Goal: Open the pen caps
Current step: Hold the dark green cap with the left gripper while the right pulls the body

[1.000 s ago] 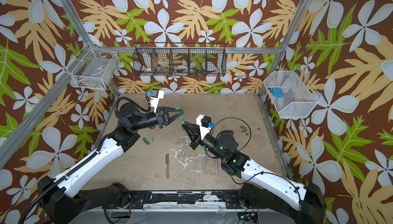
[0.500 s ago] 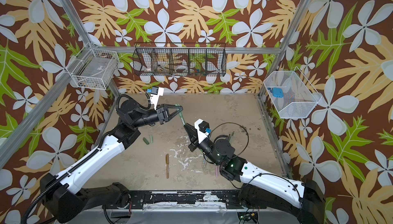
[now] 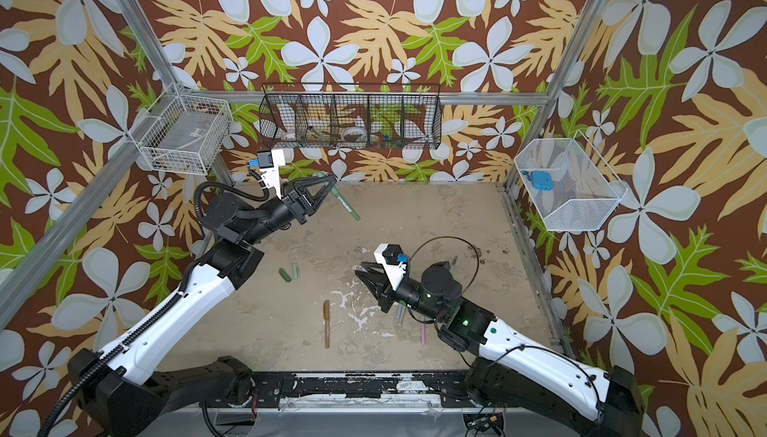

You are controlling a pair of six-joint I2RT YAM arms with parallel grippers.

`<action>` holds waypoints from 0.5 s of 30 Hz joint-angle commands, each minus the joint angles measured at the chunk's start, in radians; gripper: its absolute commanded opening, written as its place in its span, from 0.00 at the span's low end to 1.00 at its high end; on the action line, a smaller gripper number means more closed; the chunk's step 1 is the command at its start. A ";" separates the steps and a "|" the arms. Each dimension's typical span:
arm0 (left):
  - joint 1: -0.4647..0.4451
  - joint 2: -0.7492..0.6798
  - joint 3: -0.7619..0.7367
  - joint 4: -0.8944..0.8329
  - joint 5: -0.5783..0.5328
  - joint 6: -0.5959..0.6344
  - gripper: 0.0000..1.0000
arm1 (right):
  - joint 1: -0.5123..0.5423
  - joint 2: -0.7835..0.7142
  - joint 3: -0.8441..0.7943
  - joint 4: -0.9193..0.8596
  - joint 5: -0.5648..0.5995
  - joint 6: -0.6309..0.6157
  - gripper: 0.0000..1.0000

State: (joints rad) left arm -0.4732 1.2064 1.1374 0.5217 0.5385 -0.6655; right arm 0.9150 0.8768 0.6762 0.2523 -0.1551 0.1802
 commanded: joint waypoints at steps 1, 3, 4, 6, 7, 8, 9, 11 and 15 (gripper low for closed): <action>0.000 0.001 -0.003 -0.061 0.068 0.082 0.00 | -0.001 -0.017 0.046 -0.063 0.088 -0.026 0.56; 0.000 0.004 -0.014 -0.069 0.109 0.095 0.00 | -0.002 -0.013 0.085 -0.081 0.112 -0.041 0.60; -0.002 0.009 -0.017 -0.074 0.133 0.100 0.00 | -0.004 -0.005 0.108 -0.087 0.115 -0.046 0.60; -0.010 0.021 -0.022 -0.083 0.169 0.108 0.00 | -0.005 0.016 0.156 -0.097 0.108 -0.051 0.60; -0.019 0.022 -0.027 -0.084 0.175 0.114 0.00 | -0.005 0.033 0.182 -0.104 0.105 -0.053 0.60; -0.031 0.020 -0.032 -0.084 0.173 0.121 0.00 | -0.005 0.052 0.211 -0.113 0.103 -0.054 0.59; -0.042 0.018 -0.036 -0.083 0.172 0.128 0.00 | -0.005 0.066 0.233 -0.121 0.104 -0.056 0.58; -0.060 0.018 -0.036 -0.082 0.176 0.136 0.00 | -0.005 0.105 0.278 -0.138 0.117 -0.056 0.53; -0.076 0.014 -0.039 -0.084 0.181 0.137 0.00 | -0.008 0.170 0.329 -0.150 0.121 -0.053 0.50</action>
State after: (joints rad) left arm -0.5426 1.2266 1.1004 0.4255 0.6983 -0.5461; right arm 0.9081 1.0222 0.9833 0.1253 -0.0505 0.1299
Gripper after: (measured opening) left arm 0.150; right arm 0.509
